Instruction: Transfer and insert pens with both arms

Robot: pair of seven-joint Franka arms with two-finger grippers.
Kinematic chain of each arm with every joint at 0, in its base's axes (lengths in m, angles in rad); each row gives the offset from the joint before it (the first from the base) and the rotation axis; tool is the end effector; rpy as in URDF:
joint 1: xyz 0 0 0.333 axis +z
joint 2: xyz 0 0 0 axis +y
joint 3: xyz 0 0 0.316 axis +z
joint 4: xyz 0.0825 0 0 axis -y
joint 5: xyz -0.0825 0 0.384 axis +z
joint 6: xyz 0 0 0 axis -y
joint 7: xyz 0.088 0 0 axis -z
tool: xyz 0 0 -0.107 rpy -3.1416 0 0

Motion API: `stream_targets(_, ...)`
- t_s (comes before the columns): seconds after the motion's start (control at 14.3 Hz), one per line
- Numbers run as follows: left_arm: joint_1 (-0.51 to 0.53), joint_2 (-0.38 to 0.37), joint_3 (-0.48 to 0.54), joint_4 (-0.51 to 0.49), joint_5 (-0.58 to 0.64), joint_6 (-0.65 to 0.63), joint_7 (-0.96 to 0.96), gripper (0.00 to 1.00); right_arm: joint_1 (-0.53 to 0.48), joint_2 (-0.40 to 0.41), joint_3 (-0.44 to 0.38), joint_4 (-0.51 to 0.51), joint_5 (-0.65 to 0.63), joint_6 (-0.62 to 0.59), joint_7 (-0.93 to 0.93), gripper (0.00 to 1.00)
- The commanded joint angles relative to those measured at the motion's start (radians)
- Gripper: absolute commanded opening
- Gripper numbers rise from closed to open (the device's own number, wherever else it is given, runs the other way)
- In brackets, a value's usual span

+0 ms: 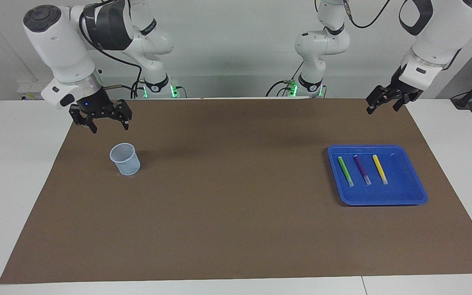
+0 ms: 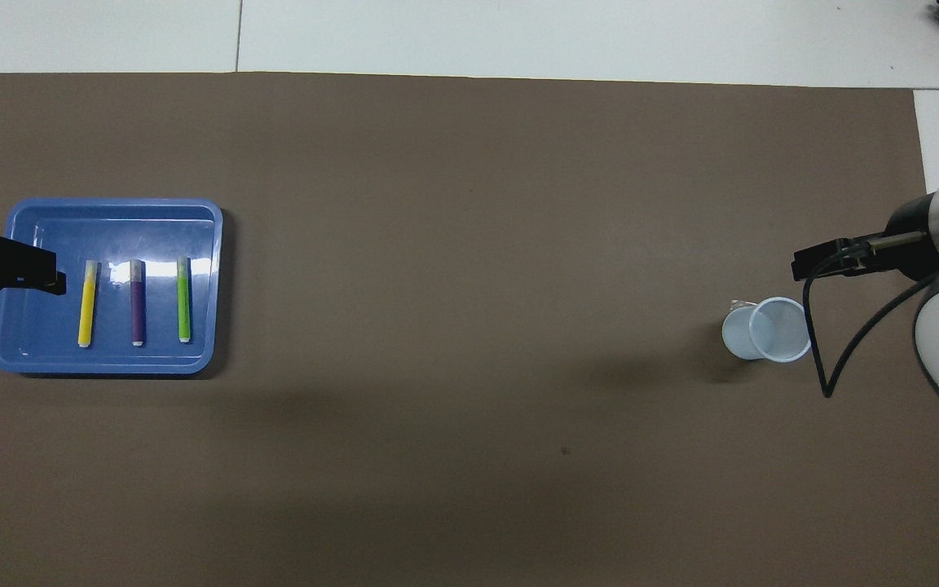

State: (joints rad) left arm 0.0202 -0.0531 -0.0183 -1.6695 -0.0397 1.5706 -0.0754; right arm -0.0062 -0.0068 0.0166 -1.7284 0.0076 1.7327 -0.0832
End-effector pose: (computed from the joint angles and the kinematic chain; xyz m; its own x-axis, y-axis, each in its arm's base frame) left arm 0.5360 -0.0035 0.6070 0.9958 0.0772 -0.0486 0.0790 -0.9963 0.0351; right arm 0.5615 0.0066 0.5674 0.9957 0.0922 0.0117 0.0923 -0.9957 -0.0064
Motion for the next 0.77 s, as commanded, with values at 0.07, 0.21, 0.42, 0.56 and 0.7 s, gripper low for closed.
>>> stream_targets(0.07,0.015,0.010,-0.005,0.024,-0.019,-0.018,-0.004,1.00,-0.009,-0.015,0.002,-0.007,0.022,-0.002,-0.020,1.00)
stream_targets(0.21,0.021,0.010,-0.005,0.024,-0.019,-0.020,-0.003,1.00,-0.009,-0.015,0.002,-0.007,0.020,-0.002,-0.020,1.00)
stream_targets(0.42,0.023,0.010,-0.005,0.020,-0.019,-0.018,-0.003,1.00,-0.009,-0.015,0.002,-0.007,0.022,-0.002,-0.020,1.00)
stream_targets(0.56,0.023,0.010,-0.005,0.019,-0.019,-0.018,-0.003,1.00,-0.009,-0.015,0.002,-0.007,0.022,-0.002,-0.020,1.00)
stream_targets(0.7,0.023,0.010,-0.006,0.019,-0.019,-0.018,-0.004,1.00,-0.009,-0.015,0.002,-0.007,0.022,-0.002,-0.020,1.00)
